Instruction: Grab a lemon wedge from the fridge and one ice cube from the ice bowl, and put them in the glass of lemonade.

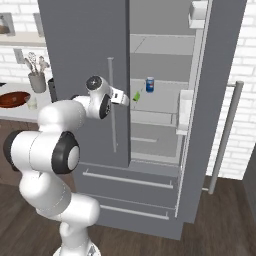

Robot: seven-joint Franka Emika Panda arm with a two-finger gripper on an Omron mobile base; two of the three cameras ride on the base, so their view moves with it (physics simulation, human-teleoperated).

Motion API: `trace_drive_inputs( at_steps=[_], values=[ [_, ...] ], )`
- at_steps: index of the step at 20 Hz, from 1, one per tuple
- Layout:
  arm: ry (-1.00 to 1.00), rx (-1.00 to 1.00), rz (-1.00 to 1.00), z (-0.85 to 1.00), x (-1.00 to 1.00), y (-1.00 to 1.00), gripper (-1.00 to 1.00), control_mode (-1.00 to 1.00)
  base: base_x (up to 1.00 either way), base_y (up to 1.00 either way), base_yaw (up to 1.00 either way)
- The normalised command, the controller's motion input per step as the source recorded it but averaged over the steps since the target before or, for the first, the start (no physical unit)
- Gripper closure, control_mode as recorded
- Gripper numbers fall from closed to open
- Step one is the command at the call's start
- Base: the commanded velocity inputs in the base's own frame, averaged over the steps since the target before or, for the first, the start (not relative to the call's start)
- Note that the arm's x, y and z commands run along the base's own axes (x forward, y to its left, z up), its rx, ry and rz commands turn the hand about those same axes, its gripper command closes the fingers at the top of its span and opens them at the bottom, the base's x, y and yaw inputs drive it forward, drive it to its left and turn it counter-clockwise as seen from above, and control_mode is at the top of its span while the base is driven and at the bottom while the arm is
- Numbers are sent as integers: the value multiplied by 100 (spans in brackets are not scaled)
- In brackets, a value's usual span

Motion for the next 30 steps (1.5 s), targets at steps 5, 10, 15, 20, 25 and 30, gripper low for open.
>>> trace_drive_inputs(
  at_steps=[5, 10, 15, 20, 25, 30],
  values=[
    [0, 0, 0, 0, 5, 31, 100, -100, 0, 0, 0],
    [-4, 0, 0, 8, -13, 67, 100, -100, 0, 0, 0],
    [0, 0, 2, 19, -32, 92, 100, -100, 0, 0, 0],
    [0, 0, 3, 29, -63, 100, 100, -100, 0, 0, 0],
    [0, -2, 6, 32, -89, 100, 100, -100, 0, 0, 0],
    [0, -4, 7, 42, -97, 100, 100, -100, 0, 0, 0]
  ],
)
